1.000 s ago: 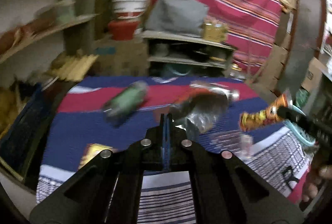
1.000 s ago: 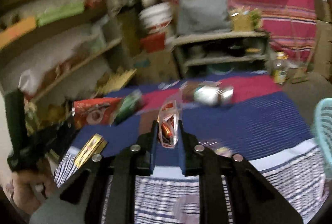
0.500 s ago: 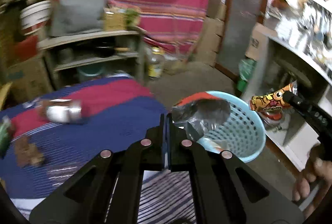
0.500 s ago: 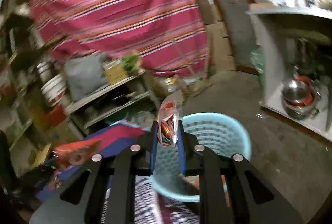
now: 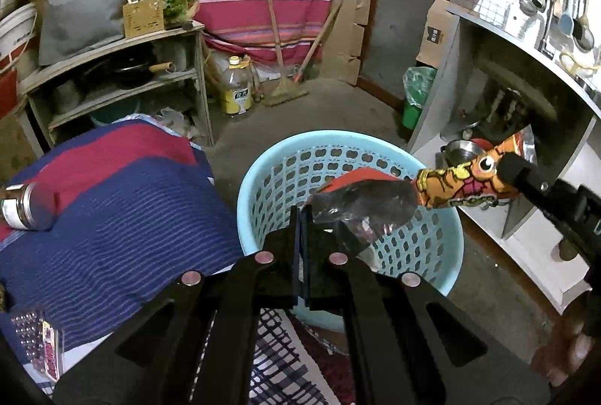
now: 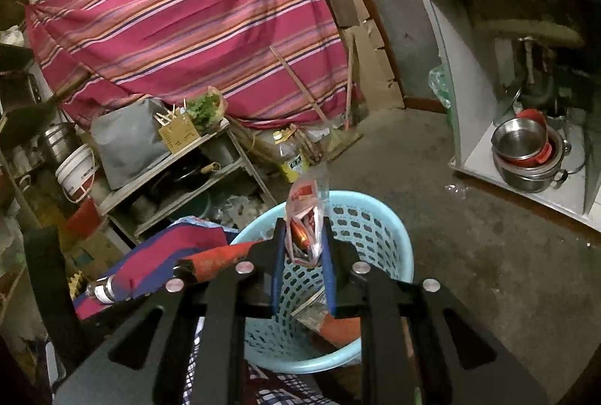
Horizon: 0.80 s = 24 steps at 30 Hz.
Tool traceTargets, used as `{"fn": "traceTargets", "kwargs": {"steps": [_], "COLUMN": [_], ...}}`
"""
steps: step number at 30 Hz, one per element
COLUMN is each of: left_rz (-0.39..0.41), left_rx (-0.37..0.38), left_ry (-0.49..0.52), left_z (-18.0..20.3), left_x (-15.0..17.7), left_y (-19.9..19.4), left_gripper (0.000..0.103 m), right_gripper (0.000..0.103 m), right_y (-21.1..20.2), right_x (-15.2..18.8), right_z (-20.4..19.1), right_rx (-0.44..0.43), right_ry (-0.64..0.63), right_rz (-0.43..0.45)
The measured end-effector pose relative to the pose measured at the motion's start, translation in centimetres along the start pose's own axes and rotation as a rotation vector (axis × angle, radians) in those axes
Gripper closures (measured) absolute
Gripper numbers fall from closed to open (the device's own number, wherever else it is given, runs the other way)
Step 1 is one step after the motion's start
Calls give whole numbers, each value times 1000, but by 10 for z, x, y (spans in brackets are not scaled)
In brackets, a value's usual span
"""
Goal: Collect trash
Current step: 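Carry the foil packet and snack wrapper to the basket and release both, then grasp the brown scouring pad with the left tool while the right tool grasps crumpled tan paper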
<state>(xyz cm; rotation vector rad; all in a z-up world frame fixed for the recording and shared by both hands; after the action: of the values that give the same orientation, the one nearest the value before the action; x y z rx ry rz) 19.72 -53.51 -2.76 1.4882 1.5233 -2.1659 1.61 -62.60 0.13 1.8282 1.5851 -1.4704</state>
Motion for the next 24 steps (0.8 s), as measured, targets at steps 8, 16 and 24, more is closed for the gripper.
{"fn": "traceTargets", "kwargs": {"steps": [8, 16, 24], "left_rz": [4, 17, 50], "left_rx": [-3, -12, -60], "left_ry": [-25, -66, -90], "left_z": [-6, -21, -67], "left_x": [-1, -3, 7], "left_y": [-6, -11, -42], "left_gripper": [58, 49, 49], "right_gripper": [80, 67, 63], "right_y": [-6, -6, -5], "right_x": [-1, -1, -2], "right_z": [-9, -15, -31], "right_rx": [15, 25, 13], "right_ry": [-11, -32, -58], "right_rz": [13, 11, 9]}}
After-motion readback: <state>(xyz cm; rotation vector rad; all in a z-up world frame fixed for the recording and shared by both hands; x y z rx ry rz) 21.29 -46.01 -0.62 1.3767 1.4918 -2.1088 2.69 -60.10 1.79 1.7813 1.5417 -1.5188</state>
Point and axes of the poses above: each gripper's, at about its wrist camera, not at the fingertips, and y roughly the way its jaws point, z to its right, x to its underside, the point moved 5 cm from there along y, roughly the way its jaws point, and after that the axes turned 8 degrees about -x, right-handed, at the moved point
